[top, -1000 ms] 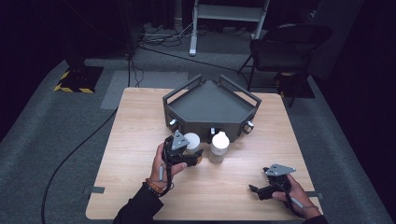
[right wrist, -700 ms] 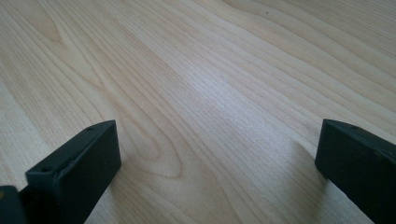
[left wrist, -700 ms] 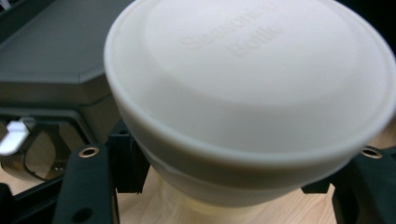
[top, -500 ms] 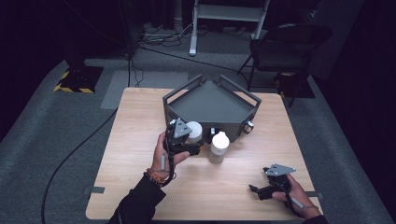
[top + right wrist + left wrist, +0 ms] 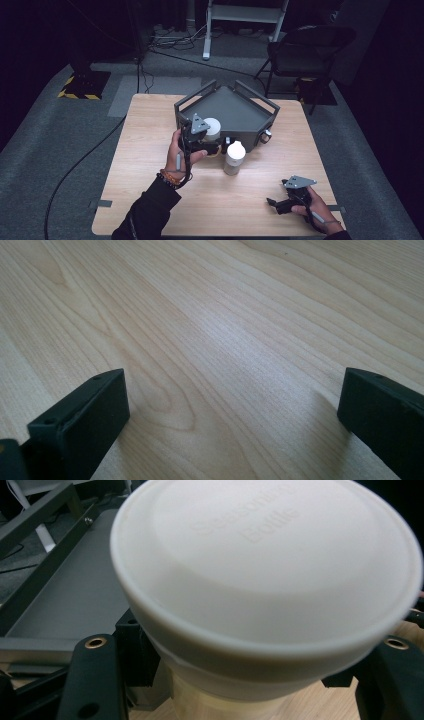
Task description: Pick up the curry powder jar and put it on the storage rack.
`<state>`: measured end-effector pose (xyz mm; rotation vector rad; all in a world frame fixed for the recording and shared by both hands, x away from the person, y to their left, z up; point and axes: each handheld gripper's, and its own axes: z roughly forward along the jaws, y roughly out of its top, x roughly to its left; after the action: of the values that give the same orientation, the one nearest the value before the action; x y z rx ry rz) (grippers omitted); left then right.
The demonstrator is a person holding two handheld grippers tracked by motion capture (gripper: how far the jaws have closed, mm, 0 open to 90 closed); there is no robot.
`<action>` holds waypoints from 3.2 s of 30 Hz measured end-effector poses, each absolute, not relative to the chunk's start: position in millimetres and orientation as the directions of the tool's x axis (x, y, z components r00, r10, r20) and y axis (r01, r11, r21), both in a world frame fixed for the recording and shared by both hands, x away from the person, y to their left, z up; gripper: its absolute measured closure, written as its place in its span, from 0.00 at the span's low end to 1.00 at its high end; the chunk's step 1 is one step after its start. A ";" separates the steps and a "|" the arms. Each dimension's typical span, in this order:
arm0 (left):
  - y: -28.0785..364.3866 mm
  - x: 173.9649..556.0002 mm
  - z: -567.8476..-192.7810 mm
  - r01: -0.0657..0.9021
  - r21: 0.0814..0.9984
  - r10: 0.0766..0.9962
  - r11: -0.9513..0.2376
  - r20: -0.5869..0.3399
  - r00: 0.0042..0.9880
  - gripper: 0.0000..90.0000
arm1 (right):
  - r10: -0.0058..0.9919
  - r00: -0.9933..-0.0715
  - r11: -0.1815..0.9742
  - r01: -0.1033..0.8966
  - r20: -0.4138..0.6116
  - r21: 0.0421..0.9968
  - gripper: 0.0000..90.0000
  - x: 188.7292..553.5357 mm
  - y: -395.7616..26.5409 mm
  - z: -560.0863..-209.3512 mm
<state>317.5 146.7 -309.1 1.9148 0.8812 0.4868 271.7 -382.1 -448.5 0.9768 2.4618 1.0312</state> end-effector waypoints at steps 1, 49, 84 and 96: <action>146.0 318.3 -306.7 0.373 0.877 0.748 -0.303 -0.023 0.663 0.37 | 0.689 -0.725 0.512 0.475 -0.012 0.716 0.00 271.7 -382.1 -448.5; 106.3 396.3 -282.0 0.413 0.854 0.842 -0.318 0.054 0.537 0.38 | 0.689 -0.725 0.513 0.473 -0.015 0.717 0.00 271.2 -381.9 -448.6; 106.7 417.4 -298.0 0.459 0.847 0.863 -0.270 0.001 0.506 0.33 | 0.685 -0.729 0.514 0.472 -0.011 0.716 0.00 271.7 -382.4 -448.5; 116.5 409.6 -313.4 0.427 0.876 0.860 -0.223 -0.030 0.510 0.05 | 0.684 -0.729 0.515 0.471 -0.012 0.716 0.00 271.7 -382.4 -448.5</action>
<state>409.6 116.5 -313.4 1.8407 1.0696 0.5956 271.7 -382.4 -448.5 0.9691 2.4662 1.0331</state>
